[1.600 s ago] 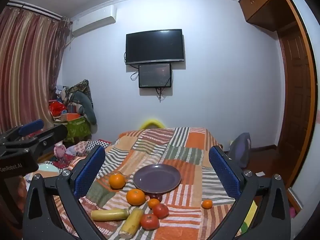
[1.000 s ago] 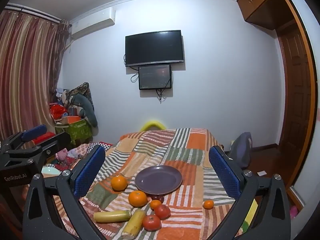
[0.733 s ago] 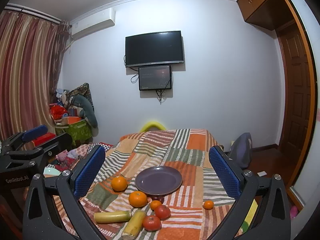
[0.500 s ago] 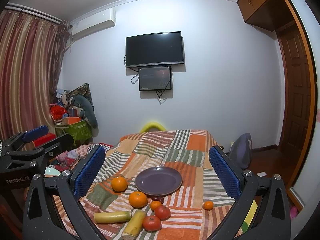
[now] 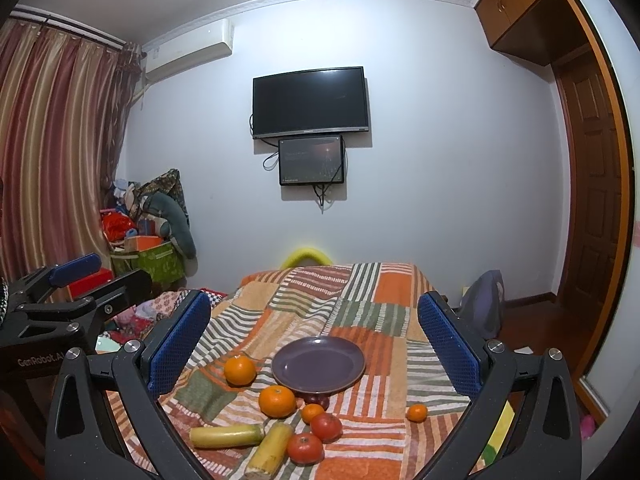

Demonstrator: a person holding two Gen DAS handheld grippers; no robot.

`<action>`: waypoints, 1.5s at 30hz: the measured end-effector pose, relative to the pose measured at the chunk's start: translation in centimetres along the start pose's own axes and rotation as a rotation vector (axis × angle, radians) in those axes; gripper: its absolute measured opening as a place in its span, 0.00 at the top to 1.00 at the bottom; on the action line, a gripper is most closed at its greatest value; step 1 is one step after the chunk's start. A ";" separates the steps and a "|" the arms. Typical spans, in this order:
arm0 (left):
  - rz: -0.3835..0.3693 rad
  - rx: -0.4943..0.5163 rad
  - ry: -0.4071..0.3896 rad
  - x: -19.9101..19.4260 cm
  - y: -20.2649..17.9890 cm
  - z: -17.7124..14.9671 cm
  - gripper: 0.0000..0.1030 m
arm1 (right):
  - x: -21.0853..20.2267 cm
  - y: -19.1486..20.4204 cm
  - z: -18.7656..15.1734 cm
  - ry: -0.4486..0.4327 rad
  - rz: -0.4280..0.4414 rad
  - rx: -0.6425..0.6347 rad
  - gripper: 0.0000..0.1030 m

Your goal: Organize fruits

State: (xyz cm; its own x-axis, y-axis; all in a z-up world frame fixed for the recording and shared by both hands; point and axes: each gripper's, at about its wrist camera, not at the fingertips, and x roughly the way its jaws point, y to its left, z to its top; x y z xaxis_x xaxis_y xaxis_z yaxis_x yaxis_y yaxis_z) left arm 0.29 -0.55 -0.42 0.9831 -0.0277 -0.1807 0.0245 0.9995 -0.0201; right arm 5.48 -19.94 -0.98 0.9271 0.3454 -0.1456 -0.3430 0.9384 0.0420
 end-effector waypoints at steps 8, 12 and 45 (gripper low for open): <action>-0.003 -0.005 -0.002 -0.1 0.1 -0.1 0.00 | 0.0 0.1 0.0 -0.001 0.002 0.001 0.00; -0.003 -0.005 -0.002 -0.2 0.1 -0.1 0.00 | 0.1 0.1 0.1 -0.002 0.002 0.000 0.00; -0.030 -0.018 0.032 0.5 0.6 -0.4 0.14 | 0.7 -0.3 -0.8 0.012 0.015 0.012 0.00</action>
State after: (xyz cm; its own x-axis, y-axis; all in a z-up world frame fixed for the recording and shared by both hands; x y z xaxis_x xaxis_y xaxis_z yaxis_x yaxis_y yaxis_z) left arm 0.68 0.08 -0.93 0.9758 -0.0587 -0.2107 0.0505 0.9978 -0.0438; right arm 6.16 -20.02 -1.87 0.9199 0.3596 -0.1564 -0.3553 0.9331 0.0560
